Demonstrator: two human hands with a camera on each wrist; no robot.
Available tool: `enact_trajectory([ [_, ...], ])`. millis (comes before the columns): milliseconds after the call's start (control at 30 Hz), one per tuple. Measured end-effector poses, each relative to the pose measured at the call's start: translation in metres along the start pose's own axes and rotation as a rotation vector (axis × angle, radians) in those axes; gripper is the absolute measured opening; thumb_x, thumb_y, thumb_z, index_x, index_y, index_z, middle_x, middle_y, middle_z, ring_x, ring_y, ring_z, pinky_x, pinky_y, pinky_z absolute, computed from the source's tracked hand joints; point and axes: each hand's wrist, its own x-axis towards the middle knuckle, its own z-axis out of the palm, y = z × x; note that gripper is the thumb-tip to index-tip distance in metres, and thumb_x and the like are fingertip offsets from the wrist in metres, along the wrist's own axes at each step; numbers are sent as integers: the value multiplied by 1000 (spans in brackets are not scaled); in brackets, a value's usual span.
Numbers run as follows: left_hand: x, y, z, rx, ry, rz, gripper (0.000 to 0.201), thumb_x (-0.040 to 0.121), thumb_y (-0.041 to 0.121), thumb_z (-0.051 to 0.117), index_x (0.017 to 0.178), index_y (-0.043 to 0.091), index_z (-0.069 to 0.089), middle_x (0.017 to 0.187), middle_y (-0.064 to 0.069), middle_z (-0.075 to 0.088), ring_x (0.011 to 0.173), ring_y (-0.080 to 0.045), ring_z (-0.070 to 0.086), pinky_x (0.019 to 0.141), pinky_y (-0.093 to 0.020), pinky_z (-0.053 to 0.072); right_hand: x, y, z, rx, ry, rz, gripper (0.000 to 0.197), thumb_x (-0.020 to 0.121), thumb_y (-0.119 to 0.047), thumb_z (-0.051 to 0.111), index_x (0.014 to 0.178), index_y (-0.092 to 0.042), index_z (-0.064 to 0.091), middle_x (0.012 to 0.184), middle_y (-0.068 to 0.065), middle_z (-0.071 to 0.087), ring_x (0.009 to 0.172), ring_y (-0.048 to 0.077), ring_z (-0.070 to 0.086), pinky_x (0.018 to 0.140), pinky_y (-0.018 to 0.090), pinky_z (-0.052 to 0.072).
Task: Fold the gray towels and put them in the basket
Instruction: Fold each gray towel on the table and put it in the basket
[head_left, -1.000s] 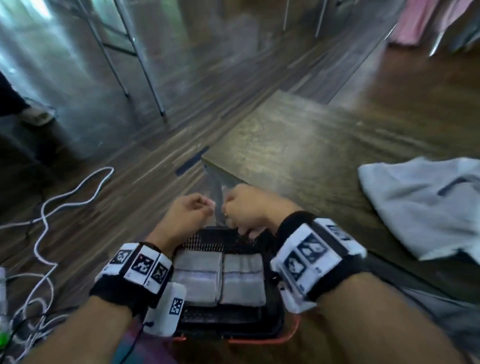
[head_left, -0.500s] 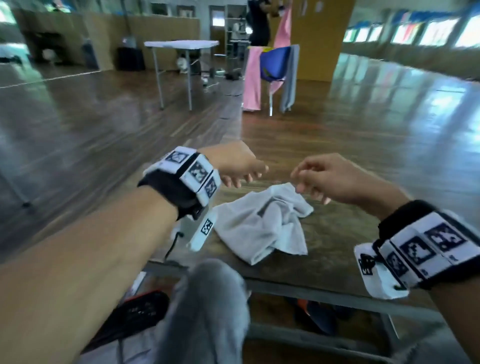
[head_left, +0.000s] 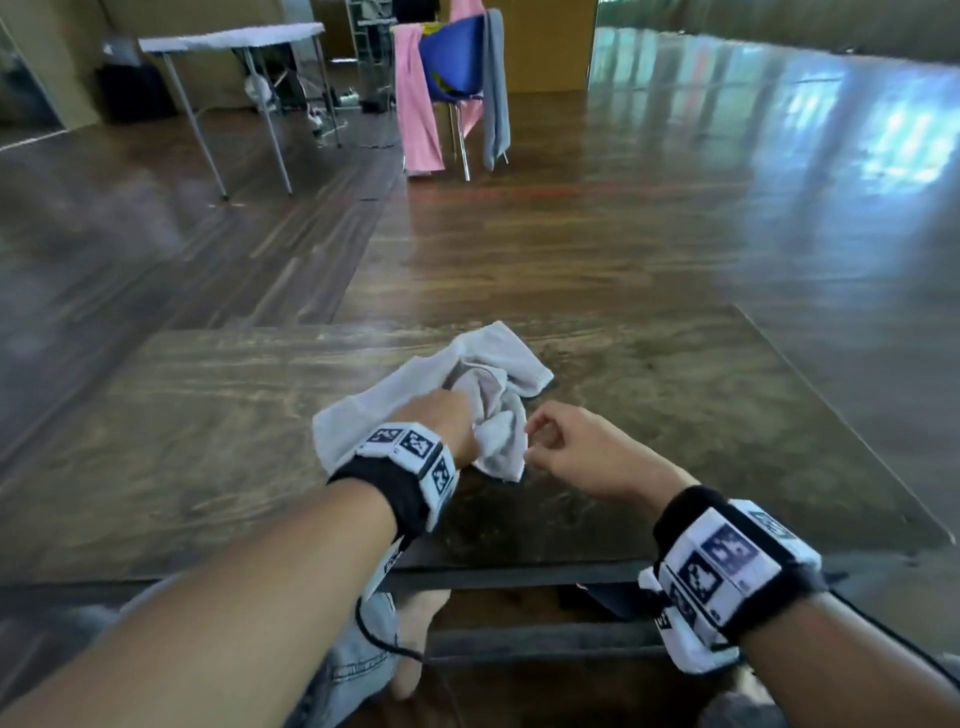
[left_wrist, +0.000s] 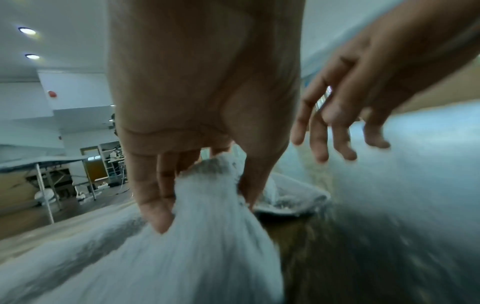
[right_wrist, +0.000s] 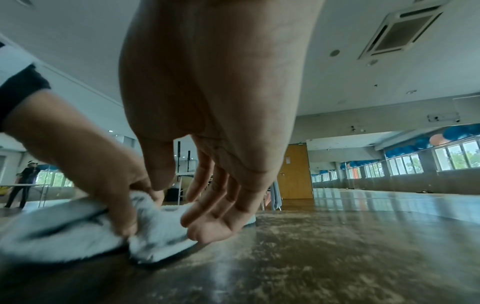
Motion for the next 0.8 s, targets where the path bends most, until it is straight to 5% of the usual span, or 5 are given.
enact_trajectory([
  [167,23,19,-20,-340,134,348,7,86,9,58,87,14,55,81,-3,59,78,-13,58,70,-29,45,16,6,-11,-114,52,18,83,80,-38,70,144,-31,20,123,8,57,109,34,60,90,47,53],
  [267,25,33,-29,-603,178,480,16,91,21,67,99,15,55,71,3,51,62,-2,49,57,-15,37,21,6,-33,-79,254,44,54,78,-31,64,125,-38,37,105,6,64,93,36,63,75,42,52],
  [400,24,34,-25,-726,58,543,55,77,45,81,119,32,47,97,8,67,84,-3,65,69,-18,52,14,11,-58,47,424,25,14,77,-22,57,89,-27,54,85,-4,68,79,25,66,66,40,55],
  [500,24,31,-27,-763,16,412,50,76,47,80,115,29,53,96,7,70,86,-10,69,78,-33,59,9,13,-61,32,509,11,11,79,-20,59,81,-27,50,77,-3,67,69,21,65,55,35,50],
  [800,37,29,-50,-905,148,385,69,60,65,78,82,0,65,62,5,54,55,-7,46,51,-16,38,2,22,-68,458,452,27,4,95,-26,64,96,-22,64,80,-3,78,65,21,77,56,34,59],
])
